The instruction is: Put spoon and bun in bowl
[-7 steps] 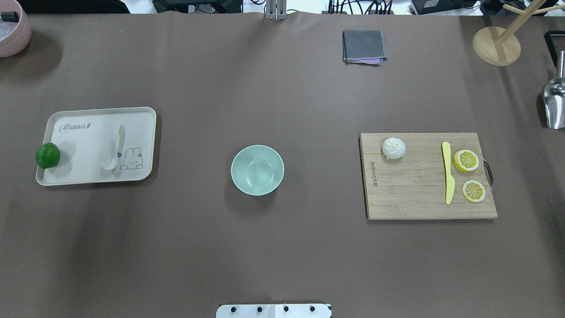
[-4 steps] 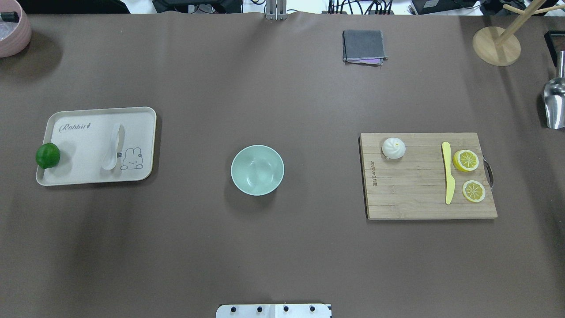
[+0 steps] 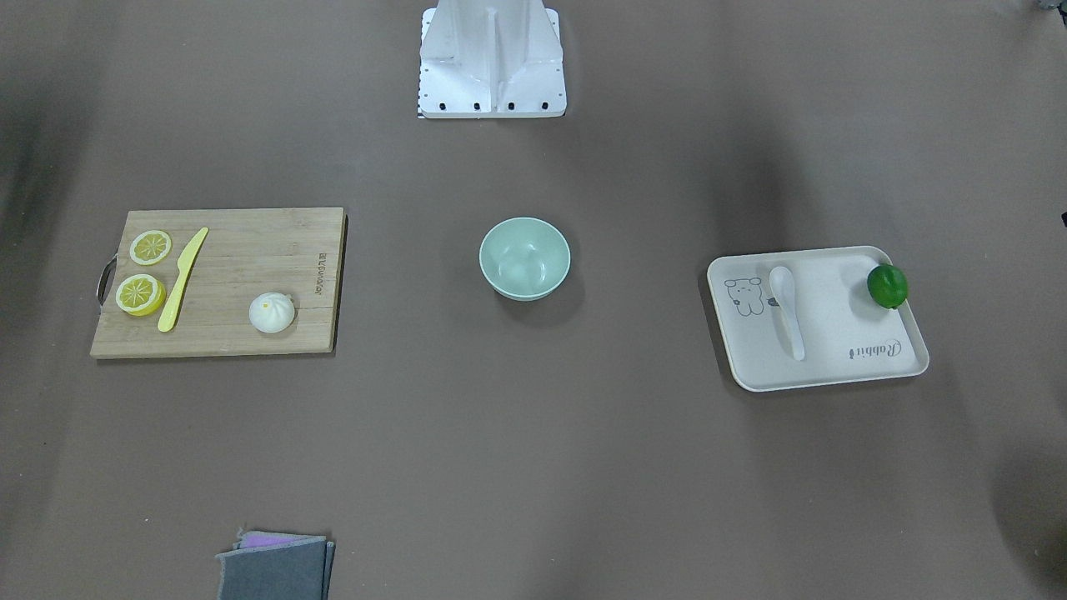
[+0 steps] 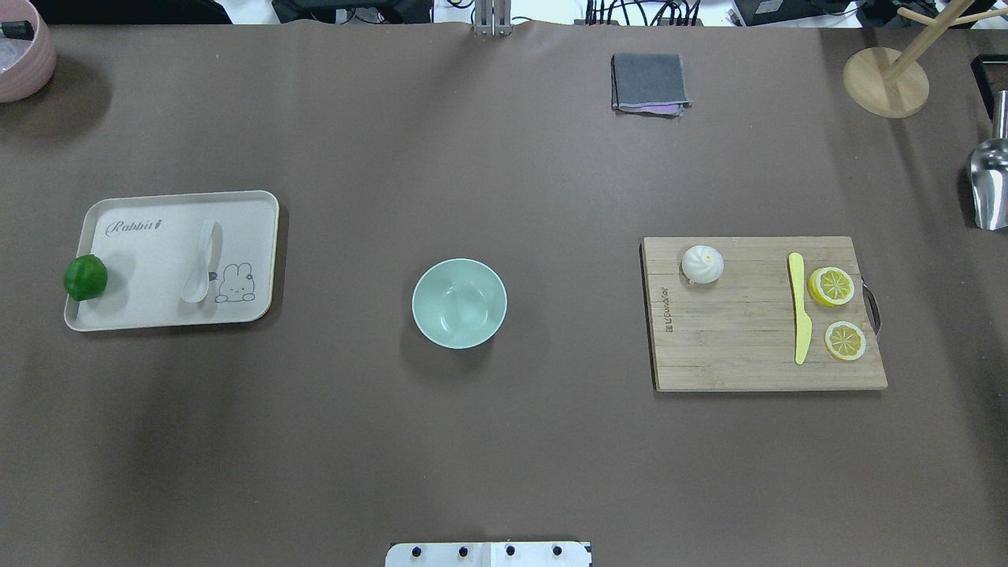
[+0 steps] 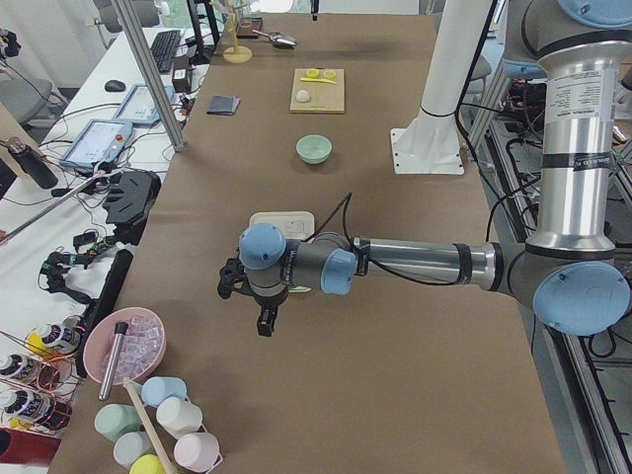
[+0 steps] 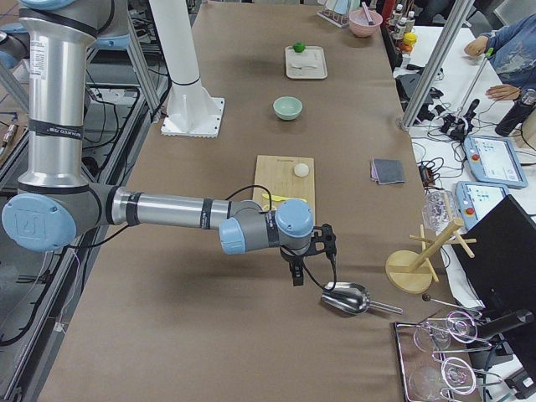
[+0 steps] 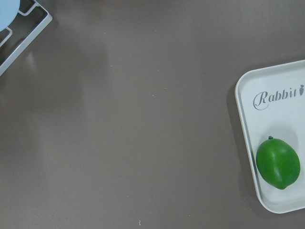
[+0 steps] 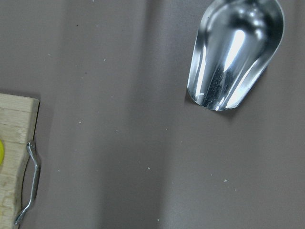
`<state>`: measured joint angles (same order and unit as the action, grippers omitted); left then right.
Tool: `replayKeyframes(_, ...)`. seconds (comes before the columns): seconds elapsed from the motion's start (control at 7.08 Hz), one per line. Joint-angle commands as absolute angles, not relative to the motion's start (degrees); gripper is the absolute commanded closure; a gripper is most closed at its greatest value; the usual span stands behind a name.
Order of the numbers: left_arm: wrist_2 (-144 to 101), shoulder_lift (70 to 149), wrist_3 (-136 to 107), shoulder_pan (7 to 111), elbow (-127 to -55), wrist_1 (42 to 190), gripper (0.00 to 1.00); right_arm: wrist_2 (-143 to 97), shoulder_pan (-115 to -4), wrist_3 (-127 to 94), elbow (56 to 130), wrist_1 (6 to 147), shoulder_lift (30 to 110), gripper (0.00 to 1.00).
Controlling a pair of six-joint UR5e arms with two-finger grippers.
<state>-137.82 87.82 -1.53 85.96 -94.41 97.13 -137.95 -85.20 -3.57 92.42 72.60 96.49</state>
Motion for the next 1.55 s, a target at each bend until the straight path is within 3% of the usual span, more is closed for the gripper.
replayKeyframes(0.0, -137.9, 87.37, -1.84, 85.96, -94.57, 97.21, 0.02, -136.68, -85.17, -3.52, 92.2, 69.79, 96.94, 0.0)
replayKeyframes(0.57, -138.08, 87.8, -1.76, 85.87, -94.48, 97.47, 0.02, -137.63, -84.82, -4.39, 91.76, 63.41, 97.2, 0.0)
replayKeyframes(0.85, -138.78, 87.98, -3.76, 82.46, -94.57, 106.02, 0.02, -140.87, -82.81, -11.28, 92.71, 62.49, 97.21, 0.0)
replayKeyframes(1.41, -132.14, 96.74, -32.89, 66.06, -96.42, 109.69, 0.03, -137.83, -69.64, -38.47, 96.58, 47.65, 96.07, 0.0)
